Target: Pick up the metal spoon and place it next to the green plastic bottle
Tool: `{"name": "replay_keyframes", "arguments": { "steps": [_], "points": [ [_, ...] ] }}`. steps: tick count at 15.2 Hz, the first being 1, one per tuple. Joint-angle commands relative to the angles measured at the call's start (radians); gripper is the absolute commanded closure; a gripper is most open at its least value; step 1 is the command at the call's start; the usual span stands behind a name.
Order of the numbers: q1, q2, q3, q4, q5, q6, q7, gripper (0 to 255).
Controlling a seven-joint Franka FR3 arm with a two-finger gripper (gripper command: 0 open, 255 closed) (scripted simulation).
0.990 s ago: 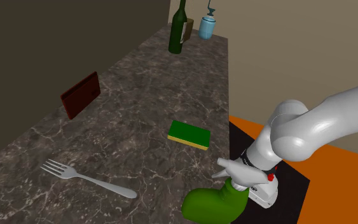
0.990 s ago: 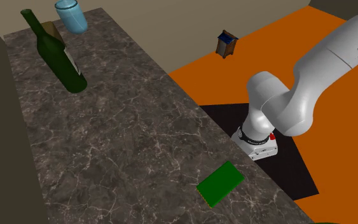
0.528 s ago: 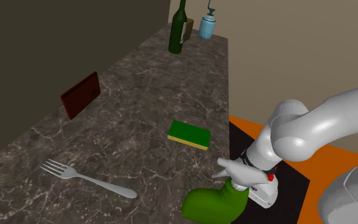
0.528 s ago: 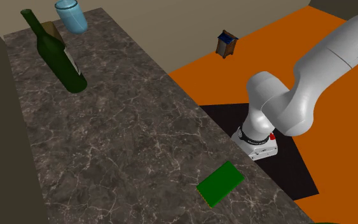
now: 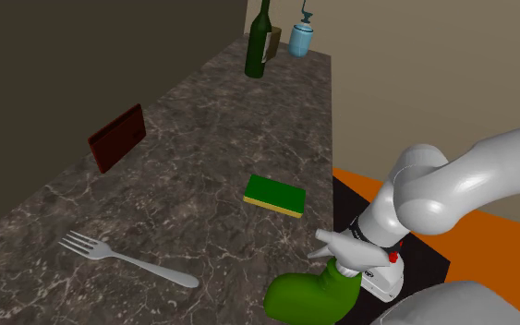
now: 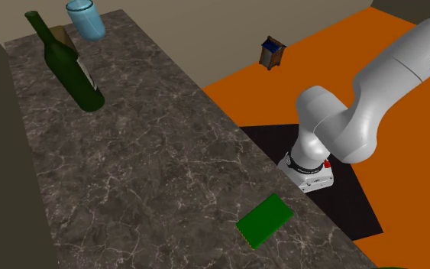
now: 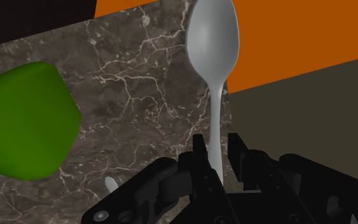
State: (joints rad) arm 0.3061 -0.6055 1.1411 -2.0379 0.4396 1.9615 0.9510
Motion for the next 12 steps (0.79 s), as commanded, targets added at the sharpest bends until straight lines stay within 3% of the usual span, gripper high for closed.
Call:
{"name": "replay_keyframes", "arguments": {
  "steps": [1,12],
  "points": [
    [-0.003,0.001,0.016,-0.021,0.006,0.026,0.0,255],
    [-0.024,0.009,0.102,-0.134,0.04,0.166,-0.001,255]
  ]
}}
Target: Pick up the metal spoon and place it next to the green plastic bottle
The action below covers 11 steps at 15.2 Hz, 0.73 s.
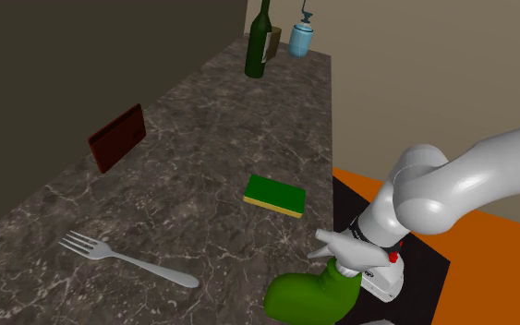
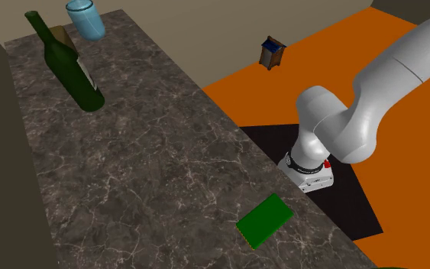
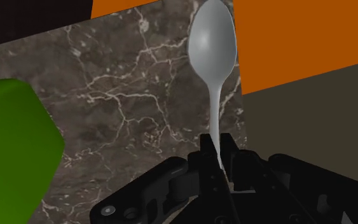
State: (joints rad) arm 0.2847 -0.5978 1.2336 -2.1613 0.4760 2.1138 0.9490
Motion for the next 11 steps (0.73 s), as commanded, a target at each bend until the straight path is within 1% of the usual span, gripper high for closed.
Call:
{"name": "replay_keyframes", "arguments": {
  "steps": [1,6,11],
  "points": [
    [-0.006,0.003,0.019,-0.019,0.007,0.027,0.001,255],
    [-0.03,0.013,0.073,-0.061,0.021,0.092,0.001,255],
    [-0.064,0.026,0.137,-0.098,0.036,0.159,0.002,255]
  ]
}}
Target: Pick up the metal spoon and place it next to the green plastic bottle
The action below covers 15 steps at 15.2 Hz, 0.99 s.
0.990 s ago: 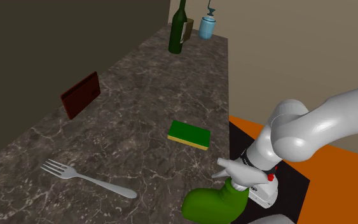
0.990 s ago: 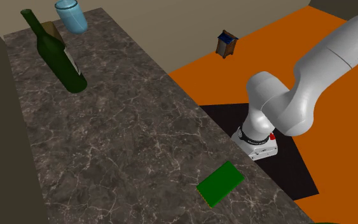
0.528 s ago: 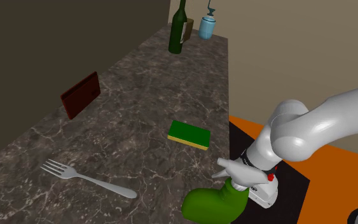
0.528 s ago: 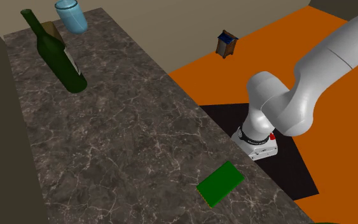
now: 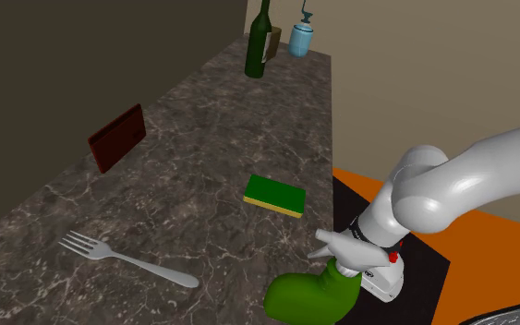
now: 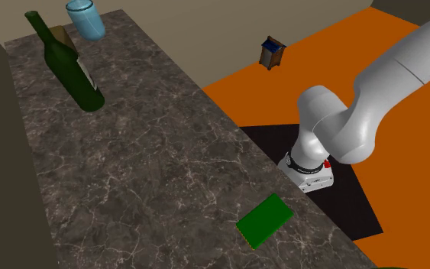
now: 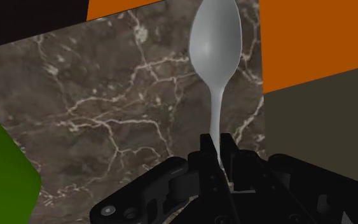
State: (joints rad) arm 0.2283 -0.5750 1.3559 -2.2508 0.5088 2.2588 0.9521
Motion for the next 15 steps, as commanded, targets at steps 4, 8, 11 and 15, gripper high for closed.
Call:
{"name": "replay_keyframes", "arguments": {
  "steps": [4,8,11,15],
  "points": [
    [-0.013,0.005,0.023,-0.013,0.005,0.022,-0.001,255],
    [-0.013,0.005,0.023,-0.013,0.005,0.022,-0.001,255],
    [-0.013,0.005,0.023,-0.013,0.005,0.022,-0.001,0],
    [0.02,-0.006,-0.019,-0.003,0.0,-0.011,0.001,0]
  ]
}}
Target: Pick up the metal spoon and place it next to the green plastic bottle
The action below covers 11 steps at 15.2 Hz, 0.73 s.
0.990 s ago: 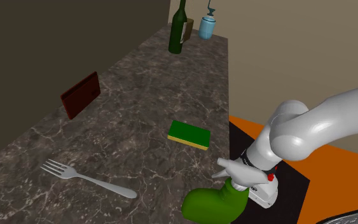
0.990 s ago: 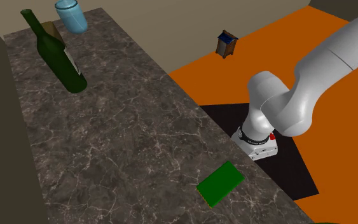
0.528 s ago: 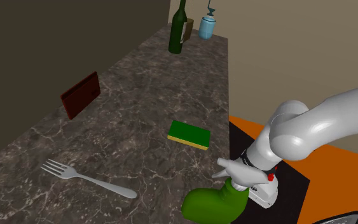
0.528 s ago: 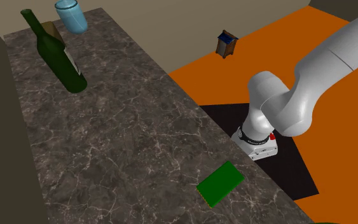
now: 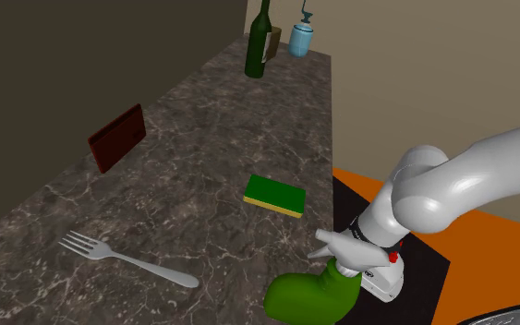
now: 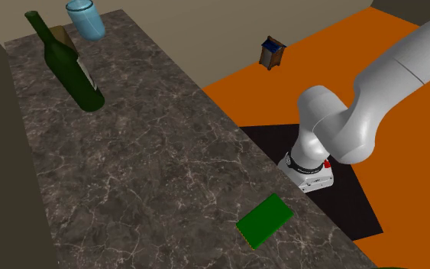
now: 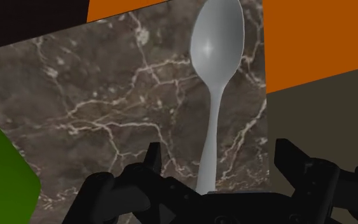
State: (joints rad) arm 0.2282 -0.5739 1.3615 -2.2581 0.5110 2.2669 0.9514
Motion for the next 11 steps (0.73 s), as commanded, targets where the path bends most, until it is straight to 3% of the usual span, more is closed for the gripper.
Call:
{"name": "replay_keyframes", "arguments": {
  "steps": [1,3,11],
  "points": [
    [0.05,-0.018,-0.064,0.016,-0.007,-0.053,0.003,0],
    [0.095,-0.039,-0.126,0.04,-0.014,-0.114,0.005,0],
    [0.095,-0.039,-0.126,0.04,-0.013,-0.114,0.004,0]
  ]
}}
